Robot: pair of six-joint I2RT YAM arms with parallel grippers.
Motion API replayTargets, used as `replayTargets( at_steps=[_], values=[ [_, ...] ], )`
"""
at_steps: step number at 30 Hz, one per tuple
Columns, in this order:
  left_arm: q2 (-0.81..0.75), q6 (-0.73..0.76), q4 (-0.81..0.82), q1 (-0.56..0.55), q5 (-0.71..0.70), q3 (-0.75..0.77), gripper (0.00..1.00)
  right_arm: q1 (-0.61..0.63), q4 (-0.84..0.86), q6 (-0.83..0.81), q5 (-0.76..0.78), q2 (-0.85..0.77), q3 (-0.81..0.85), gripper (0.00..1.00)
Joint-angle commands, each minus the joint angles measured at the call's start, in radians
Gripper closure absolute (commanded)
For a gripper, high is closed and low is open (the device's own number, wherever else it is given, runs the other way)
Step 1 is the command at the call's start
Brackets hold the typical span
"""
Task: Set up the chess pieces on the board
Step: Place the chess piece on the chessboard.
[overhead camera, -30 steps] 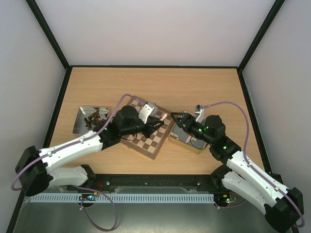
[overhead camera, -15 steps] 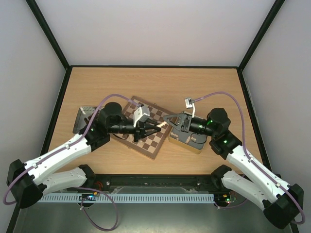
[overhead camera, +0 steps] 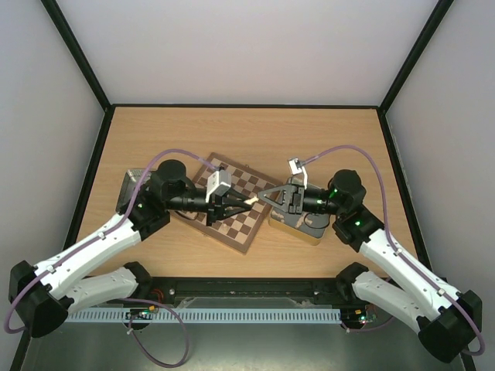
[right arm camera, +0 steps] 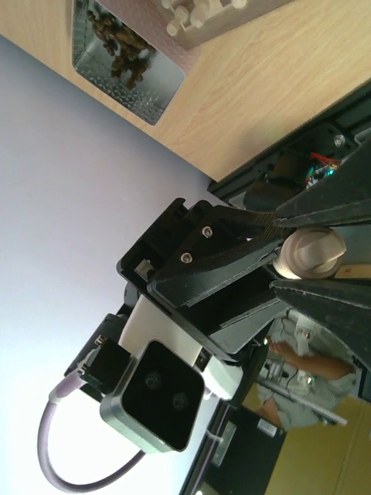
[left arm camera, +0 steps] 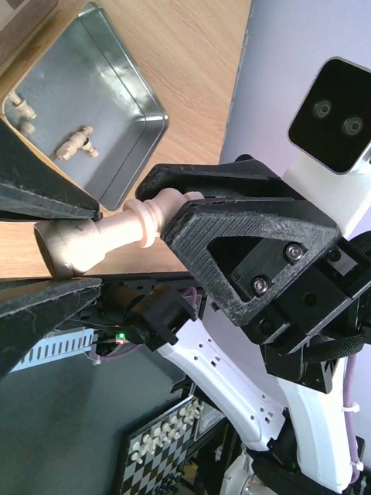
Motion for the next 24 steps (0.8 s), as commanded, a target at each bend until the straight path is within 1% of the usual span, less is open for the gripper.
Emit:
replayTargets(
  at_steps=[1,2,3,6,7,9,10,11,12,14,16,18,22,24],
  values=[
    [0.019,0.033,-0.019,0.01,0.034,0.033,0.98,-0.003,0.014,-0.03,-0.021,0.016,0.055,0.94],
    [0.021,0.029,-0.021,0.012,0.028,0.036,0.97,-0.003,0.009,-0.035,-0.018,0.024,0.056,0.98],
    [0.024,0.021,-0.021,0.012,0.023,0.042,0.95,-0.003,0.001,-0.047,-0.011,0.029,0.059,0.98],
    [0.032,-0.014,-0.036,0.012,-0.009,0.062,0.58,-0.003,-0.085,-0.126,0.046,0.031,0.079,0.98],
    [0.031,-0.038,-0.039,0.012,-0.045,0.063,0.48,-0.003,-0.122,-0.16,0.077,0.032,0.088,0.98],
    [0.022,-0.067,-0.056,0.012,-0.139,0.062,0.37,-0.003,-0.187,-0.223,0.155,0.045,0.109,0.98],
    [0.013,-0.081,-0.073,0.012,-0.21,0.063,0.32,-0.003,-0.213,-0.245,0.2,0.054,0.118,0.98],
    [0.001,-0.098,-0.097,0.012,-0.294,0.064,0.29,-0.003,-0.235,-0.27,0.248,0.064,0.125,0.98],
    [-0.021,-0.113,-0.117,0.013,-0.41,0.061,0.26,-0.001,-0.254,-0.294,0.295,0.076,0.13,0.98],
    [-0.065,-0.151,-0.168,0.013,-0.605,0.058,0.23,0.011,-0.294,-0.348,0.419,0.1,0.141,0.98],
    [-0.126,-0.172,-0.206,0.015,-0.763,0.047,0.21,0.045,-0.321,-0.4,0.584,0.132,0.151,0.98],
    [-0.206,-0.203,-0.219,0.015,-0.923,0.027,0.15,0.092,-0.343,-0.439,0.708,0.173,0.165,0.98],
    [-0.359,-0.242,-0.212,0.016,-1.185,-0.017,0.12,0.225,-0.362,-0.485,0.925,0.254,0.206,0.98],
    [-0.42,-0.244,-0.206,0.017,-1.269,-0.042,0.11,0.299,-0.369,-0.507,1.013,0.297,0.238,0.98]
  ],
)
